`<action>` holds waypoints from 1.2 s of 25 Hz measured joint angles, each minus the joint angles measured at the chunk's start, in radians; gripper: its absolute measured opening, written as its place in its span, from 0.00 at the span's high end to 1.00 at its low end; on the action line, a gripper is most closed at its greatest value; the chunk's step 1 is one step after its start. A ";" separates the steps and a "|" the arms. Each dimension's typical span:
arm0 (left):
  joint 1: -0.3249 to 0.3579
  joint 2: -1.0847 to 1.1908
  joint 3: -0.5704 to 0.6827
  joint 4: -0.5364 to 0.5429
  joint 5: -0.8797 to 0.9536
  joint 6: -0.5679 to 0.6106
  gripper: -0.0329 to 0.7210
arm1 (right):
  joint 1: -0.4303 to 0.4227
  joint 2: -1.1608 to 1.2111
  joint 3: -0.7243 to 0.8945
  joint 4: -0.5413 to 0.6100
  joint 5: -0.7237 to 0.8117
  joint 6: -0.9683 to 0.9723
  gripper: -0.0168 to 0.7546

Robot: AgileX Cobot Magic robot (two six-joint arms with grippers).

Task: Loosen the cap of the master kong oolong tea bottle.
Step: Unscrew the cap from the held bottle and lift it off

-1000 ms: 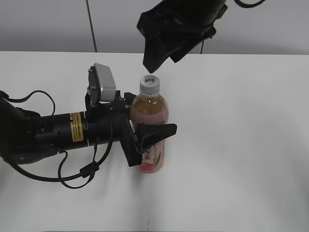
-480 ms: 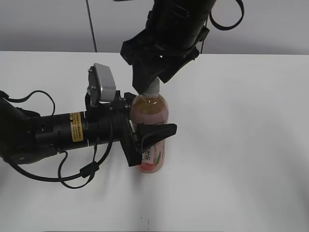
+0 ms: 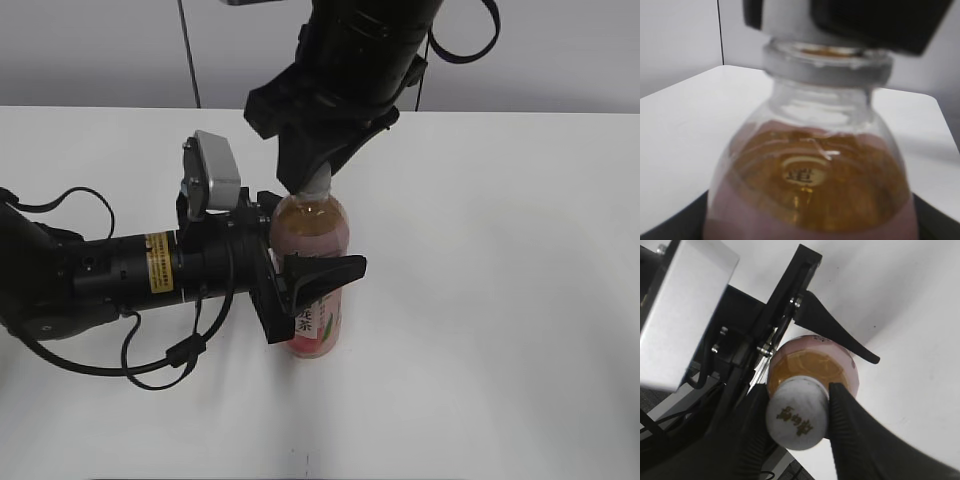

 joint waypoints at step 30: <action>0.000 0.000 0.000 0.006 -0.001 0.004 0.36 | 0.000 0.000 -0.001 0.016 0.008 -1.233 0.61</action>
